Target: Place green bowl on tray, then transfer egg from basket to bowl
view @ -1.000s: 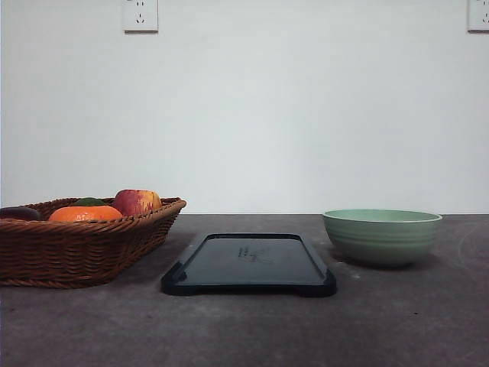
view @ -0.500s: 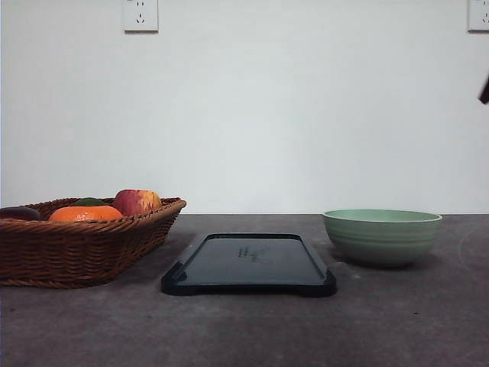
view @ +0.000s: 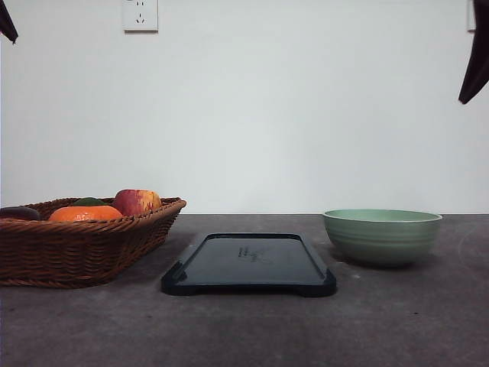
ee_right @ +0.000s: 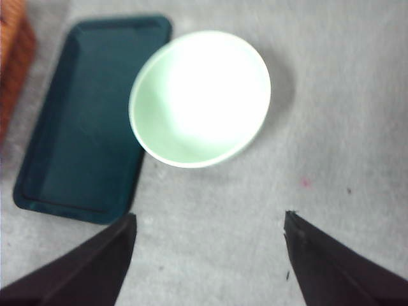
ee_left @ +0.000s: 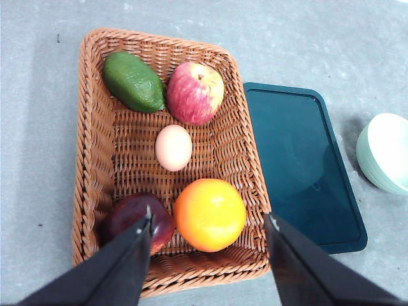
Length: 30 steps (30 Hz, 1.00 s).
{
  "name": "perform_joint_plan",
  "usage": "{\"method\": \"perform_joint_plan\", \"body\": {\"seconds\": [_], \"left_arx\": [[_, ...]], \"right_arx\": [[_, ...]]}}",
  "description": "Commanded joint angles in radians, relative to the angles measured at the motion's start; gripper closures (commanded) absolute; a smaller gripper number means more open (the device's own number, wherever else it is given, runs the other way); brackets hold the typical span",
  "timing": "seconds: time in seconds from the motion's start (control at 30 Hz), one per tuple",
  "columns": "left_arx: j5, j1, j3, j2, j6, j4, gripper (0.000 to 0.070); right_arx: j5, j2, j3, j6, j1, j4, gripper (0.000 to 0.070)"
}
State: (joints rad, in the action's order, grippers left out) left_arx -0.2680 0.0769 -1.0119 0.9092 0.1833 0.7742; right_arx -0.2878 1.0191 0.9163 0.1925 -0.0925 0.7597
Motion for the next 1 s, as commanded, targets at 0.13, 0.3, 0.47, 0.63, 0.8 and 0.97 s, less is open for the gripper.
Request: {"method": "perform_joint_plan", "body": {"seconds": [0.13,0.3,0.47,0.63,0.8,0.97], "left_arx": [[-0.006,0.002,-0.023,0.006,-0.005,-0.013,0.035],[-0.006,0.002,-0.023,0.006,-0.005,-0.013,0.035],[-0.005,0.002,-0.023,0.006,-0.007,-0.014,0.035],[-0.002,0.002,-0.023,0.006,-0.007,-0.029,0.035],[-0.002,0.002,-0.023,0.006,-0.007,-0.06,0.035],[-0.002,0.002,-0.023,0.006,-0.007,-0.064,0.035]], "right_arx": [[0.008,0.197,0.142,-0.011,-0.003,0.039,0.0248],[0.008,0.355,0.238,-0.036,-0.003,0.038,0.0249],[0.008,0.504,0.339,-0.066,-0.002,0.042,0.025],[0.027,0.637,0.453,-0.075,-0.002,0.073,0.025],[0.061,0.734,0.526,-0.082,-0.002,0.103,0.025],[0.061,0.786,0.53,-0.1,-0.002,0.119,0.0312]]}}
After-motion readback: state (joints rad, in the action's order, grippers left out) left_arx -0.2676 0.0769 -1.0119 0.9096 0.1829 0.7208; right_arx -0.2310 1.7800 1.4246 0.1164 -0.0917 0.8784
